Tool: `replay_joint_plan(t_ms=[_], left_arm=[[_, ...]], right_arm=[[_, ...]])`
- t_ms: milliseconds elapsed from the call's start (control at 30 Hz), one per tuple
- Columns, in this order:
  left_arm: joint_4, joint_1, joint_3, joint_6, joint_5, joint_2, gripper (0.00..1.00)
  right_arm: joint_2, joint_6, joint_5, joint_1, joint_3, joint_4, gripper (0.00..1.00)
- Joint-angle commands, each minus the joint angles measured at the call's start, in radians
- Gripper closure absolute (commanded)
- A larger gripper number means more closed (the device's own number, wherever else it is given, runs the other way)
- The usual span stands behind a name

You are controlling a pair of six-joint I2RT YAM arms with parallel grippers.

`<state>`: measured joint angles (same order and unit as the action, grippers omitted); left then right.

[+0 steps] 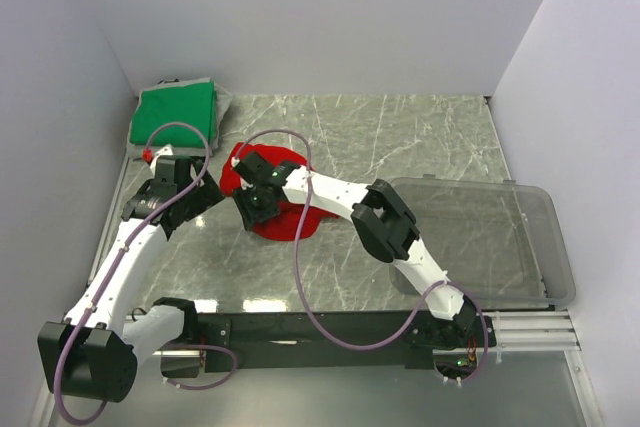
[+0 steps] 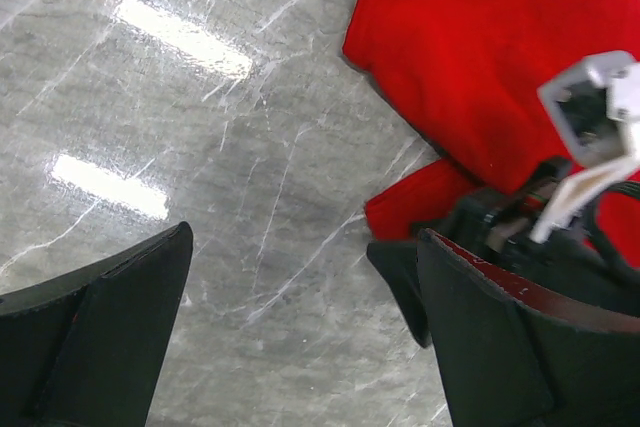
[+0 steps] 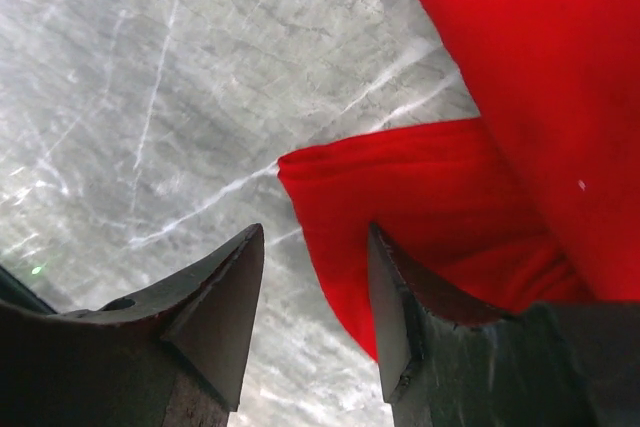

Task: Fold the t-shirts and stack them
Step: Flatten the tshirt out

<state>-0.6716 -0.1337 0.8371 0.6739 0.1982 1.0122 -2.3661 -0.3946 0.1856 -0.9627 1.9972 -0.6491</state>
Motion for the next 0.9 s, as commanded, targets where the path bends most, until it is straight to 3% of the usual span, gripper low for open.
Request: replay_joint_plan(t_ms=[0, 233, 267, 300, 367, 467, 667, 867], left_arm=[[0.006, 0.005, -0.009, 0.000, -0.023, -0.012, 0.01], [0.004, 0.002, -0.004, -0.005, -0.025, 0.002, 0.01], [0.004, 0.002, -0.001, -0.007, -0.022, 0.003, 0.01], [0.004, 0.002, 0.002, -0.011, -0.020, 0.002, 0.01], [0.004, 0.002, 0.007, -0.013, -0.016, 0.003, 0.01], [0.006, 0.002, 0.014, -0.013, -0.010, 0.003, 0.01], [0.030, 0.000, 0.025, -0.008, -0.006, 0.005, 0.01], [0.115, 0.000, -0.001, 0.015, -0.029, 0.040, 0.01]], right_arm=[[-0.022, 0.014, -0.009, -0.011, 0.077, 0.016, 0.47], [-0.105, 0.003, -0.096, -0.018, 0.136, -0.041, 0.50], [-0.113, -0.004, -0.110, -0.018, 0.143, -0.056, 0.54], [-0.117, -0.010, -0.118, -0.015, 0.150, -0.081, 0.65], [-0.111, -0.024, -0.115, -0.010, 0.121, -0.084, 0.74], [-0.056, -0.044, -0.095, 0.005, 0.042, -0.049, 0.98], [0.158, -0.069, -0.006, 0.065, -0.077, -0.011, 1.00], [0.453, -0.073, -0.017, 0.120, -0.046, -0.145, 1.00]])
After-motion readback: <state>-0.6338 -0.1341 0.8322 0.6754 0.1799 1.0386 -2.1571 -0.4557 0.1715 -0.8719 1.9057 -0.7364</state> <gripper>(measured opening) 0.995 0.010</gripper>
